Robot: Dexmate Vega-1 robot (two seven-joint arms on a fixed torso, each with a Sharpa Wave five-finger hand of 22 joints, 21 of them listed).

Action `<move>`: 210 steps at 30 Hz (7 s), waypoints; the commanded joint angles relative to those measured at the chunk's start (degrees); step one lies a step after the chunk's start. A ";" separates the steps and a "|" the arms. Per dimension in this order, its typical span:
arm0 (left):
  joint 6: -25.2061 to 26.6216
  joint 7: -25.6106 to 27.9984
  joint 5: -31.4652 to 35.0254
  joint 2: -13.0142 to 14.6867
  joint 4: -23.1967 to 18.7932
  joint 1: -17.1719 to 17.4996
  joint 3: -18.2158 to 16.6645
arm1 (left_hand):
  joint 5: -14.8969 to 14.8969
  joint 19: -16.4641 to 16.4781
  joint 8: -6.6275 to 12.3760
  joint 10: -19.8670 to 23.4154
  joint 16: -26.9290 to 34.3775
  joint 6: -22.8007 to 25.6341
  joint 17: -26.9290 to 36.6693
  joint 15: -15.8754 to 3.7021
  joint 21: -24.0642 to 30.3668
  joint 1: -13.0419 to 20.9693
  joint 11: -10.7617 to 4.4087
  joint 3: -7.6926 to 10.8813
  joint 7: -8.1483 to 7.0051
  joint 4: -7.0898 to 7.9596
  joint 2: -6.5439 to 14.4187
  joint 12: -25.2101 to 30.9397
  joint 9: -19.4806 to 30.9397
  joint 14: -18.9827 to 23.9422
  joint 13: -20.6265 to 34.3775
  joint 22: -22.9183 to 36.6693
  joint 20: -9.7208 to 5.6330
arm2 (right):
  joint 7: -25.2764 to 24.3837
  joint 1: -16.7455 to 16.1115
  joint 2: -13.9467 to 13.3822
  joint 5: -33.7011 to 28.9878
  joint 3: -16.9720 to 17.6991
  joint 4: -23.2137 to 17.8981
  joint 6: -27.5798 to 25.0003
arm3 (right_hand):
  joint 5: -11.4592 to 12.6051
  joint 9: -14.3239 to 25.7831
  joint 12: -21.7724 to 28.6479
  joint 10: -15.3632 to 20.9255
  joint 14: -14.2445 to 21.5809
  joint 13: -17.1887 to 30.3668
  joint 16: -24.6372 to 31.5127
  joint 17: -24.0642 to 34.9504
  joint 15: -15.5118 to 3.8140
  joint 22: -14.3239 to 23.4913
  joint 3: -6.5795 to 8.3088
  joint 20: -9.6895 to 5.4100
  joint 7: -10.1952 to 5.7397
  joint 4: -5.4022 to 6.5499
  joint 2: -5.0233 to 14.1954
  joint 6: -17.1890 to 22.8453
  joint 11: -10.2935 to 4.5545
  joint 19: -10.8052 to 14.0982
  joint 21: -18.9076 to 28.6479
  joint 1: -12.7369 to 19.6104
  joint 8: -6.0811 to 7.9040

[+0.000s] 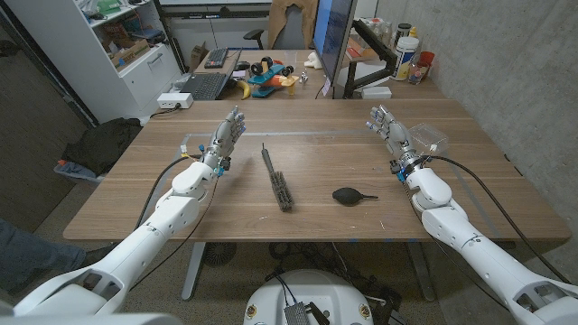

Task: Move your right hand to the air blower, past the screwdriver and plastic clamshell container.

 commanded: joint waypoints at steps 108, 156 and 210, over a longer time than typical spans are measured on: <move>3.73 2.12 2.03 1.53 -4.21 0.05 1.06 | 0.28 -0.18 0.21 0.24 0.17 0.48 0.29 0.57 0.38 -0.19 0.03 0.15 0.04 -0.94 0.57 0.12 0.33 -0.09 0.11 0.16 0.75 | -5.04 -9.32 -4.10 -13.28 2.48 -9.10 11.51 | 1.75 0.30 0.51 5.54 7.05 0.39 1.33 0.08 -2.11 0.17 -0.56 -0.54 -2.38 0.24 -1.14 4.53 -2.48 5.89 0.82 -1.11 0.66; 5.38 2.59 2.67 2.30 -5.77 0.06 1.51 | 0.28 -0.30 0.22 0.20 0.18 0.58 0.30 0.42 0.37 -0.33 -0.05 0.14 -0.04 -1.15 0.71 0.10 0.34 -0.09 0.11 0.17 0.95 | -14.00 -15.53 -6.05 -29.15 6.33 -16.02 11.07 | 2.56 0.37 0.53 7.15 8.59 0.49 1.28 0.07 -3.03 0.15 -1.07 -0.93 -3.27 0.57 -1.60 5.75 -3.65 6.98 0.40 -2.04 0.80; 6.30 3.11 3.40 2.18 -5.77 -0.79 2.00 | 0.27 -0.47 0.25 0.15 0.17 0.87 0.31 0.70 0.37 -0.44 -0.03 0.18 0.17 -1.37 0.87 0.09 0.34 -0.24 0.11 0.17 1.24 | -25.64 -16.97 -8.25 -51.77 5.55 -19.14 9.86 | 4.81 0.37 0.83 10.60 10.57 0.56 1.00 -0.12 -4.76 0.17 -1.17 -2.05 -7.14 0.25 -2.01 10.28 -6.63 7.99 0.01 -1.97 1.65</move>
